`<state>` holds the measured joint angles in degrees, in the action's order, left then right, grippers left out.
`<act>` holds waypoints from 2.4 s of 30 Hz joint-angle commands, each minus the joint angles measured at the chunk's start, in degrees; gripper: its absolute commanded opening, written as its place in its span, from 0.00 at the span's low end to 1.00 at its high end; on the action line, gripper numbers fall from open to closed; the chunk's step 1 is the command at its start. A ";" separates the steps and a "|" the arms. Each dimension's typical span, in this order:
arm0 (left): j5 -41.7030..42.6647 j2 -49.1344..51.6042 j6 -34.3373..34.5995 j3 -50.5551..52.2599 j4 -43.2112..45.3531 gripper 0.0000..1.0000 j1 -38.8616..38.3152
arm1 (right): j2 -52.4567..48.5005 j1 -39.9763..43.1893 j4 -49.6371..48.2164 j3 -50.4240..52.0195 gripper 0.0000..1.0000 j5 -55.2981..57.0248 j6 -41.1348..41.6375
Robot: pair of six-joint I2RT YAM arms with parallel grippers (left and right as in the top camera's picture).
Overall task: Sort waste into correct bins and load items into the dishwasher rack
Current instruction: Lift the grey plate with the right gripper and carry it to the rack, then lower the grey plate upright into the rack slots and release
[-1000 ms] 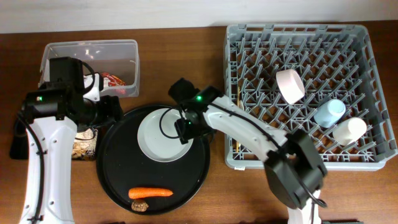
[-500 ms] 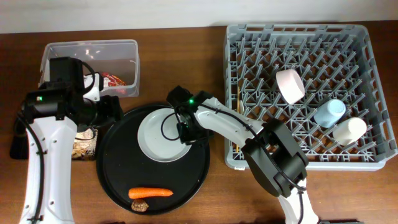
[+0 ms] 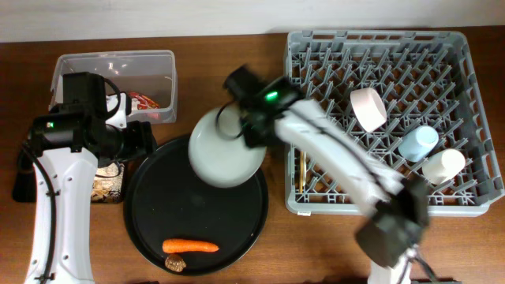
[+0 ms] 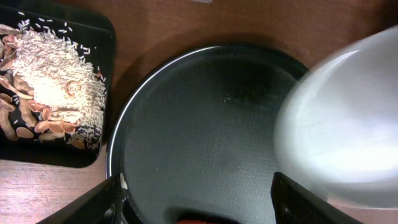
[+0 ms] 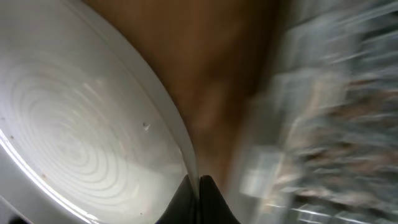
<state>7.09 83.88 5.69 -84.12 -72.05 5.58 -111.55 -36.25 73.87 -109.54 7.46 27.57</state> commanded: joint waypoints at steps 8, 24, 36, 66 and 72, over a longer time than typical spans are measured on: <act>1.07 -0.11 0.76 -0.09 -0.04 0.75 0.11 | 10.86 13.86 -0.52 -3.23 0.04 45.62 -2.01; 1.07 -0.11 0.76 -0.09 -0.46 0.75 0.11 | -4.98 17.18 -8.28 -3.23 0.04 61.33 -2.01; 1.05 -0.11 0.76 -0.09 -0.44 0.75 0.11 | -11.13 15.58 -6.47 -3.08 0.04 60.63 -2.01; 1.05 -0.11 0.76 -0.09 -0.20 0.75 0.11 | -11.08 12.66 8.46 -3.10 0.04 40.09 9.40; 1.05 -0.11 0.76 -0.09 -0.04 0.75 0.11 | -11.06 7.45 7.17 -3.32 0.28 41.33 9.27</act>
<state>7.33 83.88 5.72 -84.12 -72.23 5.58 -122.02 -24.58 81.41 -112.60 52.40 36.03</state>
